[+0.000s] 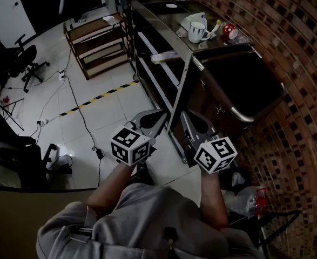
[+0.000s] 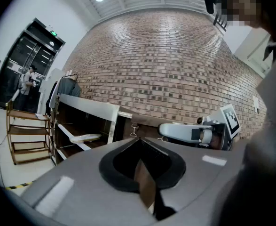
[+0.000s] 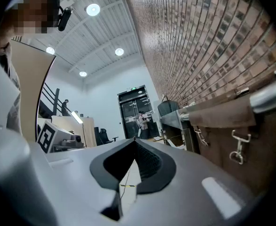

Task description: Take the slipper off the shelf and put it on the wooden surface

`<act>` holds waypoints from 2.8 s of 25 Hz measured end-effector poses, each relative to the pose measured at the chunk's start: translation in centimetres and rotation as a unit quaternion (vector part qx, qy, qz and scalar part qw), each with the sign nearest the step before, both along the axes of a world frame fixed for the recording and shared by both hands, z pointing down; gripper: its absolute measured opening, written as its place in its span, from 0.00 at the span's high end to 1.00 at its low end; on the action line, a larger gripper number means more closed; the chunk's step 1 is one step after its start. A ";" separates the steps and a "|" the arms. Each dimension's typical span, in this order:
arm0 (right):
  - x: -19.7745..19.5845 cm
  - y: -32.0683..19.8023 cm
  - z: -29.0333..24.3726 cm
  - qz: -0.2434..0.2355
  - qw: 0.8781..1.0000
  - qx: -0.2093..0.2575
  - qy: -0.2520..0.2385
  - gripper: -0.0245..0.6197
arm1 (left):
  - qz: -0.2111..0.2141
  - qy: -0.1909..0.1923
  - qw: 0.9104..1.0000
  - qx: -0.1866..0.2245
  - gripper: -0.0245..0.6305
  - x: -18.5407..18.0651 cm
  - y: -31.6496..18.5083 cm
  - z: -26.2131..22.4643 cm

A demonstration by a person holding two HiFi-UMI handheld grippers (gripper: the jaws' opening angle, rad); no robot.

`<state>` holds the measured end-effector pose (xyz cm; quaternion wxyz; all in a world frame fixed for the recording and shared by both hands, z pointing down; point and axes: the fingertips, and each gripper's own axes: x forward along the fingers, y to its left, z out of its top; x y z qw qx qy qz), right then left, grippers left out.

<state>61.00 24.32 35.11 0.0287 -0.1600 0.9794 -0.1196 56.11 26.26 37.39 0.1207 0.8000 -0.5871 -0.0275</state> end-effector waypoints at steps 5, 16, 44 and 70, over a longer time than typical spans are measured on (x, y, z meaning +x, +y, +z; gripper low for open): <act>-5.8 -2.9 1.0 -0.004 1.000 0.001 0.015 0.96 | -0.005 0.005 1.000 -0.008 0.96 -5.8 -2.9 1.0; -18.4 -9.4 1.6 0.013 0.999 0.025 0.047 0.96 | -0.008 0.020 1.000 -0.004 0.96 -19.2 -8.9 1.9; -39.7 -29.4 6.4 0.029 0.993 0.038 0.107 0.96 | 0.051 -0.001 0.997 -0.058 0.96 -38.8 -32.5 5.4; -30.6 -36.6 15.1 0.484 0.853 -0.114 0.155 0.91 | 0.413 -0.038 0.905 -0.097 0.96 -33.9 -42.8 12.1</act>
